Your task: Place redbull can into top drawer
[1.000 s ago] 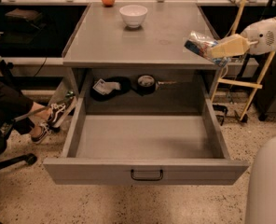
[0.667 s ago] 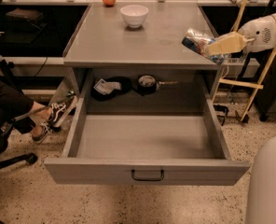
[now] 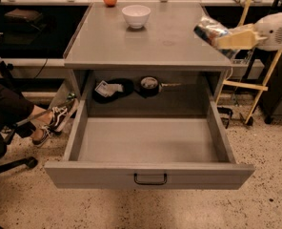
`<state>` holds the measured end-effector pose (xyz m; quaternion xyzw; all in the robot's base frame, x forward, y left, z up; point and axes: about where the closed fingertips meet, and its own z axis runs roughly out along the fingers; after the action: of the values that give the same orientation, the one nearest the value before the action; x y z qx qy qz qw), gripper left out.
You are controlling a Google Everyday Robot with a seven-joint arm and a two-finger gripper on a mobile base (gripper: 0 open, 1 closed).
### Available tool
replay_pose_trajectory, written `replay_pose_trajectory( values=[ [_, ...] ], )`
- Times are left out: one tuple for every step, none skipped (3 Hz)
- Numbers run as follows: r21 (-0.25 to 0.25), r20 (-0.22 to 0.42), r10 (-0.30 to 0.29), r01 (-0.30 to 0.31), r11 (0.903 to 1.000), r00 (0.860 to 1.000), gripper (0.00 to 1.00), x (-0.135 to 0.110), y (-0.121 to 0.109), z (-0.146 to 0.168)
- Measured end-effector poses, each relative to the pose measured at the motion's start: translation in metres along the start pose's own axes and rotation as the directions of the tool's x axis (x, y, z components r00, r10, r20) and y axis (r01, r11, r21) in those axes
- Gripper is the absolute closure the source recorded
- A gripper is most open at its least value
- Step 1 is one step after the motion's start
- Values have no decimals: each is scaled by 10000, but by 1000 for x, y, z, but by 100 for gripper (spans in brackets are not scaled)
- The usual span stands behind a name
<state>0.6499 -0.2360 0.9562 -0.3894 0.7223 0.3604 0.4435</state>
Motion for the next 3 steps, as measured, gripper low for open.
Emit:
replay_pose_trajectory(
  values=[
    [1102,-25,-1071,1068,9882,9942,100,-12,12,-33],
    [1101,-26,-1071,1068,9882,9942,100,-12,12,-33],
    [1233,-380,-1148,1187,9852,9927,100,-2,10,-17]
  ],
)
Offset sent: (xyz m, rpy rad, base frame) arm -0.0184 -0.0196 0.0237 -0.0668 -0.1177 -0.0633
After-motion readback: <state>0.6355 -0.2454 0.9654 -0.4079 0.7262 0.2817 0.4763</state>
